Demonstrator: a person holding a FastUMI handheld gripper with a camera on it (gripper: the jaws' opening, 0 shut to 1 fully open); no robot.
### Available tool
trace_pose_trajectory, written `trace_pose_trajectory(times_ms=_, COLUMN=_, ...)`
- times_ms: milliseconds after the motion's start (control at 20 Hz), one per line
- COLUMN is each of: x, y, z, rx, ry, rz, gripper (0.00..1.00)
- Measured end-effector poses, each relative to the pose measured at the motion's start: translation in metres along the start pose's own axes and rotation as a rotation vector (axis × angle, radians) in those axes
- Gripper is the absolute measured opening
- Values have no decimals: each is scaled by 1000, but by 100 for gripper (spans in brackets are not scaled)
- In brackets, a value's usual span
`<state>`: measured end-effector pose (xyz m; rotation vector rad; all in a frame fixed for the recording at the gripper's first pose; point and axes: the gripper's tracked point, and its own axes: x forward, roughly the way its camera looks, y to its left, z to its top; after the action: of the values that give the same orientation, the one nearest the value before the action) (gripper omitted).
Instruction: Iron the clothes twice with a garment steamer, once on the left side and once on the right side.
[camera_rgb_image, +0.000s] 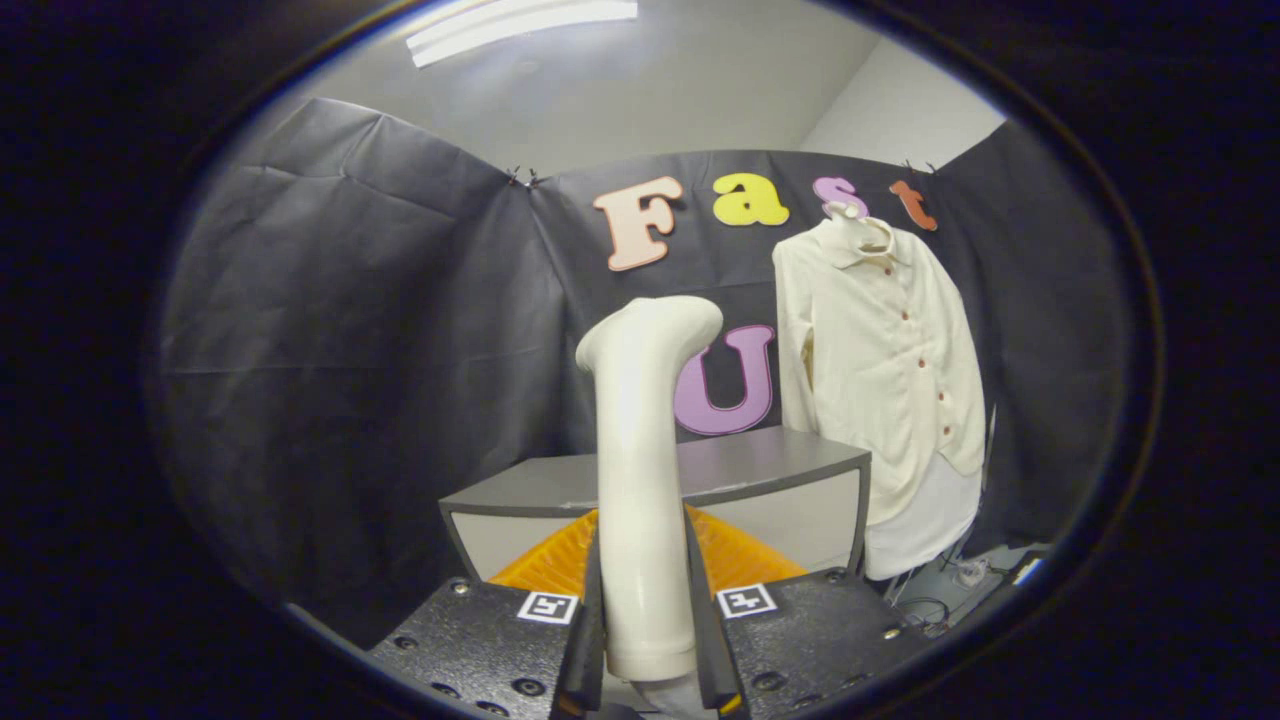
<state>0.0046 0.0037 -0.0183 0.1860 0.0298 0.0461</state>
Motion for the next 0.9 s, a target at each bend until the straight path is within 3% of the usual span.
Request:
trace_pose_trajectory(times_ms=200, x=-20, y=11, z=18, rx=-64, ry=-62, rz=0, gripper=36)
trace_pose_trajectory(times_ms=900, x=-33, y=17, z=18, rx=-54, ry=-87, rz=11, gripper=36)
